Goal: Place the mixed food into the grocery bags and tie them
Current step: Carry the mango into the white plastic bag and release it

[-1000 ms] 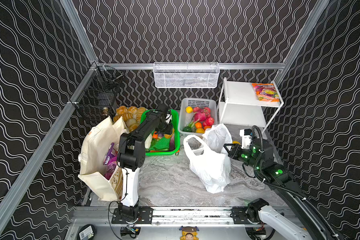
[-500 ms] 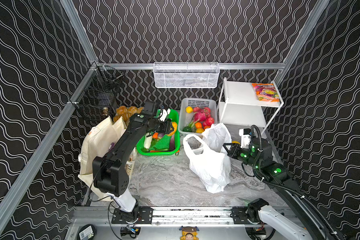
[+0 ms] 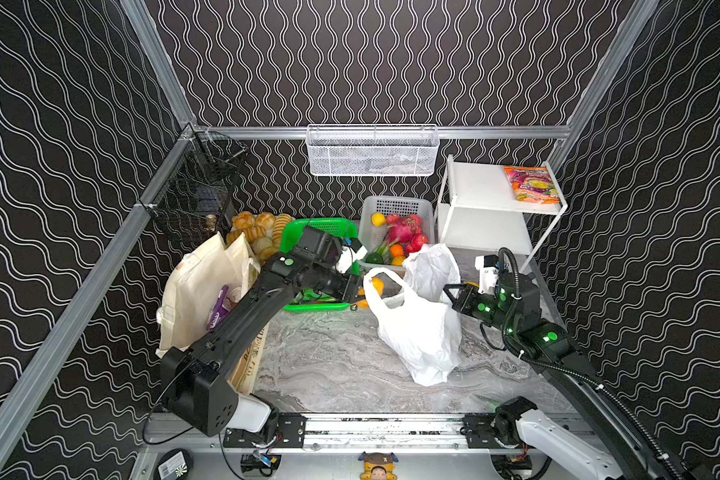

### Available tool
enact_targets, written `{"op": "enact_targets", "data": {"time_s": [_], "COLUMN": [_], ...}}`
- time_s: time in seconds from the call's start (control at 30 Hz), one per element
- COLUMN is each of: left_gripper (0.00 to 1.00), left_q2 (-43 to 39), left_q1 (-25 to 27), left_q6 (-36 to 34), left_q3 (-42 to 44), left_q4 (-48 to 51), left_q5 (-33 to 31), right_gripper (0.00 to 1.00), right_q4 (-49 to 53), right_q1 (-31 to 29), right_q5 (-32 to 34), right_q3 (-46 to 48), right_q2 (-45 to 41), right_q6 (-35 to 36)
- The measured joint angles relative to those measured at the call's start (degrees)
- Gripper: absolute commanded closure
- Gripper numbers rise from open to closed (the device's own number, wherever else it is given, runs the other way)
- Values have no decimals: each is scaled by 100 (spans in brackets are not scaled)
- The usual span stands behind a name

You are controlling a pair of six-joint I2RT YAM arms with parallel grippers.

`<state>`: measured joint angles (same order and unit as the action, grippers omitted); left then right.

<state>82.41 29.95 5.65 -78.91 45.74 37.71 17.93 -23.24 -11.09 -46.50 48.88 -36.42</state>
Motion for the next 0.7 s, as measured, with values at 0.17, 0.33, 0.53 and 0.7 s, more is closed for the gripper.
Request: {"op": "enact_targets", "data": {"time_s": [0.17, 0.33, 0.53, 0.7], "left_gripper": [52, 51, 50, 45], "left_q2": [236, 404, 809, 1143], "left_q1": [634, 837, 1014, 1169], "left_q6": [4, 195, 339, 442], "left_q3": [-210, -389, -710, -1001], "left_q4": [-70, -474, -815, -999], "left_q5": [343, 579, 636, 551], "right_gripper": [100, 100, 100, 100], "right_q4": [-26, -26, -101, -195], "right_q1": [0, 0, 0, -2], "right_q5": [-37, -66, -308, -509], "right_q3": [0, 0, 35, 35], "right_q2": [22, 4, -28, -33], "right_q6": [2, 15, 114, 256]}}
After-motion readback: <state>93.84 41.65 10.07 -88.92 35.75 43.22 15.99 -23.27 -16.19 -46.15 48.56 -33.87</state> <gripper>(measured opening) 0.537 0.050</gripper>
